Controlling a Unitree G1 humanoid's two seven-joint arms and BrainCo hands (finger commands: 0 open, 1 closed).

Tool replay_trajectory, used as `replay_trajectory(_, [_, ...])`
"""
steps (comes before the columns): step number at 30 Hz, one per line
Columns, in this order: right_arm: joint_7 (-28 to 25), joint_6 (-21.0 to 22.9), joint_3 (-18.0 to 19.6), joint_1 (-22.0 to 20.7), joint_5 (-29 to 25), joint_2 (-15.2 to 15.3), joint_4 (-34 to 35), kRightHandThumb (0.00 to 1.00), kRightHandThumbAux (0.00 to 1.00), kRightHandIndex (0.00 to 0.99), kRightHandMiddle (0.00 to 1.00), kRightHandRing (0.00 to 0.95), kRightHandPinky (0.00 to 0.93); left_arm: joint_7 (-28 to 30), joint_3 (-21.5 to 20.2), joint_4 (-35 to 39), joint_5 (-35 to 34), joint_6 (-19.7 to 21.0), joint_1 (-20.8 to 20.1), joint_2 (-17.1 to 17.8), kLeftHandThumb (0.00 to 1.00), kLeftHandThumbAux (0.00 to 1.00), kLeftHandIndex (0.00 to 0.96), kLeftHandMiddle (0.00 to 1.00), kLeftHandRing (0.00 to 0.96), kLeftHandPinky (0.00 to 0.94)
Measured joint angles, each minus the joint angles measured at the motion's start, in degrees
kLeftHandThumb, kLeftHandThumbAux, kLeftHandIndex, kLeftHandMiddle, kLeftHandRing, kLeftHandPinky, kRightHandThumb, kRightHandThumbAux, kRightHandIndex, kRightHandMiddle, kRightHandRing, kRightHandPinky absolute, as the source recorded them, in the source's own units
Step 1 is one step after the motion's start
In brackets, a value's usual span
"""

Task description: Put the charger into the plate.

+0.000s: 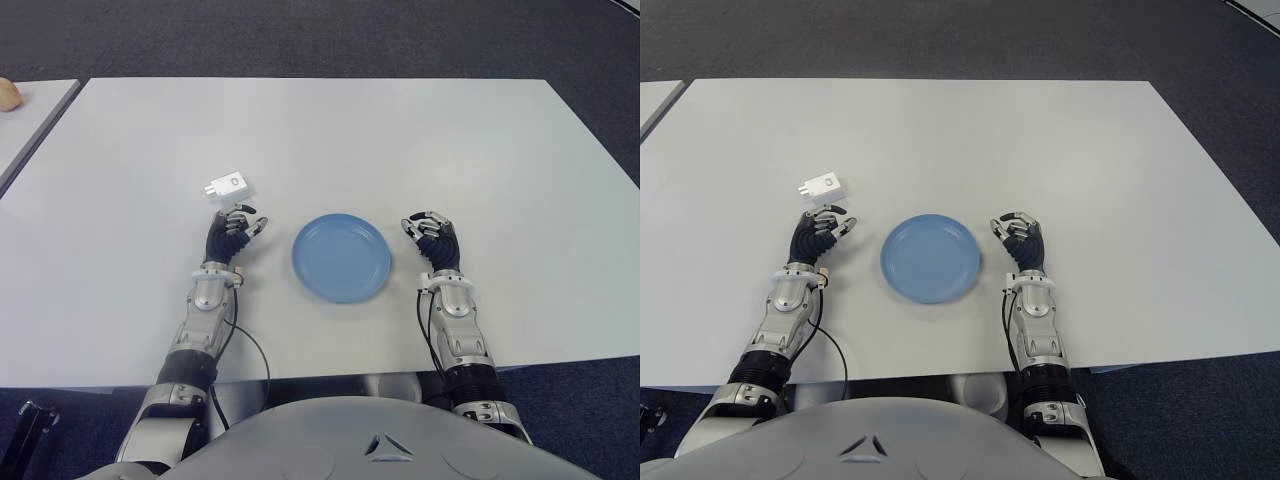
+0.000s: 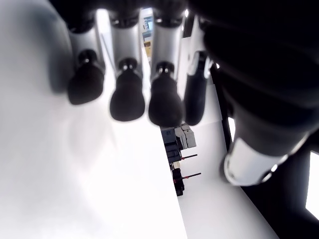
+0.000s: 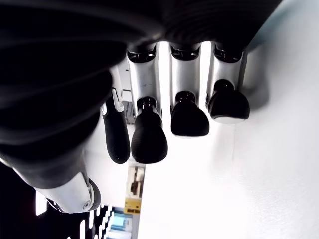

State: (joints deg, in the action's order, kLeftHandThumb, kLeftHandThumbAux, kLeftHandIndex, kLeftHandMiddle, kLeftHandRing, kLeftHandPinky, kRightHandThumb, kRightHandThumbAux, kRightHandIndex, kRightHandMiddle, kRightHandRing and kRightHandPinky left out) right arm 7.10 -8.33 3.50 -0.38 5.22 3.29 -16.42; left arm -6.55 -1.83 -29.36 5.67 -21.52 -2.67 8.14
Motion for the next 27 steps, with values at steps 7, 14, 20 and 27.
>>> replay_trajectory(7, [0.44,-0.02,-0.02,-0.05,0.06,-0.03,-0.19,0.706,0.727,0.436,0.823,0.841,0.852,0.00,-0.01,-0.01,0.01,0.01,0.00,0.00,0.703,0.718,0.438,0.791,0.781,0.798])
replay_trajectory(14, [0.46,0.02,-0.04,-0.12,0.04,-0.02,-0.44,0.704,0.728,0.435,0.823,0.835,0.839,0.00,-0.01,-0.02,0.01,0.00,0.00,0.00,0.703,0.718,0.438,0.798,0.787,0.799])
replay_trajectory(20, [0.42,0.36,-0.08,-0.13,0.05,0.01,-0.39,0.702,0.729,0.435,0.826,0.837,0.842,-0.01,0.05,0.20,0.20,-0.01,0.08,0.00,0.705,0.717,0.438,0.786,0.776,0.779])
replay_trajectory(27, [0.35,0.38,-0.16,-0.16,0.04,0.03,-0.33,0.703,0.730,0.434,0.830,0.842,0.845,-1.68,0.77,8.43,5.25,1.98,2.92,0.41,0.707,0.718,0.436,0.769,0.757,0.752])
